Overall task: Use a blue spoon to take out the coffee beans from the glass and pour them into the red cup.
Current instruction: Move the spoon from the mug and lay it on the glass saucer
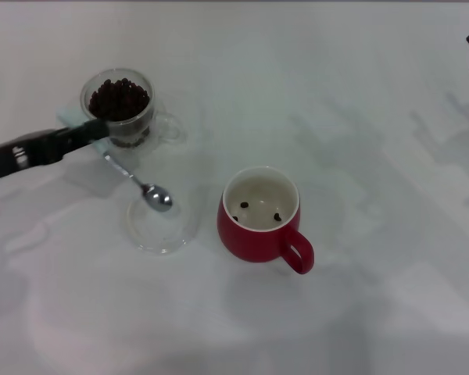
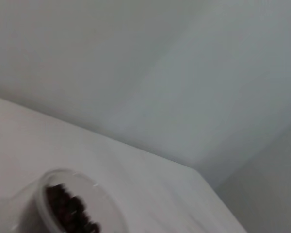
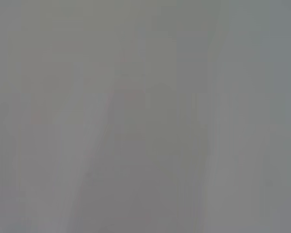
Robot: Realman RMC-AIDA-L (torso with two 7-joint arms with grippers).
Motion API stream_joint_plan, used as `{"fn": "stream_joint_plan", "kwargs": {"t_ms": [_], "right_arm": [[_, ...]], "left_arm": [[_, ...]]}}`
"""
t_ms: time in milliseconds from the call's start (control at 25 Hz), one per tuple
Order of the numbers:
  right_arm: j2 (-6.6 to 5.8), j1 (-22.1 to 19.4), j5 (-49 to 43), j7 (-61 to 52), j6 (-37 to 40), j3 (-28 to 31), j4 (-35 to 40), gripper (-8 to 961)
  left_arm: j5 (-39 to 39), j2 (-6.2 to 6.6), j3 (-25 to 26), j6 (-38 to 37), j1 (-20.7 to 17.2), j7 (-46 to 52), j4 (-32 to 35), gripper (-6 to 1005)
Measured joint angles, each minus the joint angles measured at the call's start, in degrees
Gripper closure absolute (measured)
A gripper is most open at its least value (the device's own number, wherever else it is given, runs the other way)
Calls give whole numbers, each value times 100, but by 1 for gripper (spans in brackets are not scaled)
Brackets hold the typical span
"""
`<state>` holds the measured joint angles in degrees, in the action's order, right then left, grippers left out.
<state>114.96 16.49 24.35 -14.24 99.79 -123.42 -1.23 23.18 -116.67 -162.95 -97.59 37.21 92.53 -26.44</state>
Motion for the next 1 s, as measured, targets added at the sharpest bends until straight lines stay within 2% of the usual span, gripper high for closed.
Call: {"fn": "stream_joint_plan", "kwargs": {"t_ms": [240, 640, 1000], "right_arm": [[0, -22, 8, -28, -6, 4, 43, 247], [0, -58, 5, -35, -6, 3, 122, 247], [0, -54, 1, -36, -1, 3, 123, 247]], "left_arm": [[103, -29, 0, 31, -237, -10, -13, 876], [31, -160, 0, 283, -280, 100, 10, 875], [17, -165, -1, 765, -300, 126, 433, 875]]}}
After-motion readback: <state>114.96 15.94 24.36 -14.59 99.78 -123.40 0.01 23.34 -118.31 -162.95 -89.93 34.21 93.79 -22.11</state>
